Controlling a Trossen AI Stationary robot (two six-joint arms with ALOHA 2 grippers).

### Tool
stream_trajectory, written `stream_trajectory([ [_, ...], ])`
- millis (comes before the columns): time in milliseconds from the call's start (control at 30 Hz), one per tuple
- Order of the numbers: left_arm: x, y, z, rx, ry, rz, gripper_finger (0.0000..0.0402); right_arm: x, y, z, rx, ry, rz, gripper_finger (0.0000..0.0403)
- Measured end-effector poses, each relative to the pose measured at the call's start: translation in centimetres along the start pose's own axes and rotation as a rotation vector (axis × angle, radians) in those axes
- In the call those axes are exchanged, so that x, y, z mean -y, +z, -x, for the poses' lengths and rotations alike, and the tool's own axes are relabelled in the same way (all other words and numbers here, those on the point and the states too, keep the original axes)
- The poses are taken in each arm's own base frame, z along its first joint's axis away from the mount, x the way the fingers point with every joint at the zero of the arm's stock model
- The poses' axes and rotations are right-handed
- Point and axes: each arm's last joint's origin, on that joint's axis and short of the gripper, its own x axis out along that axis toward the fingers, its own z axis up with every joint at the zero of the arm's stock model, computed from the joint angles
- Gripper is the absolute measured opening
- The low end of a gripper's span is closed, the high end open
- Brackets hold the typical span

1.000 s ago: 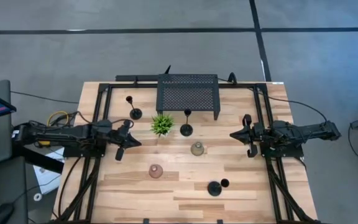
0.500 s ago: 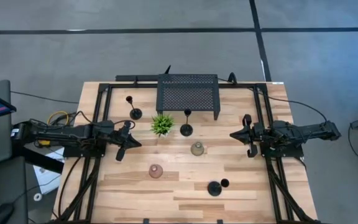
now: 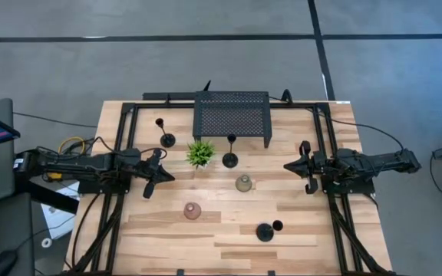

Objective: Pick & Place candle stick holders
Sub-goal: Put the middle black candle holder on the shelf

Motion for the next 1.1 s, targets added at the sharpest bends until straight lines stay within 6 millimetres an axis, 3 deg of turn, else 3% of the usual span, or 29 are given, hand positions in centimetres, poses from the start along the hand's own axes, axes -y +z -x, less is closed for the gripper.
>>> stream_trajectory([
  [1100, 0.02, 0.18, 0.00, 0.018, -0.001, -0.004, 0.0008, 0.00, 0.00, 0.00, 0.000, 0.000, 0.000, 0.0000],
])
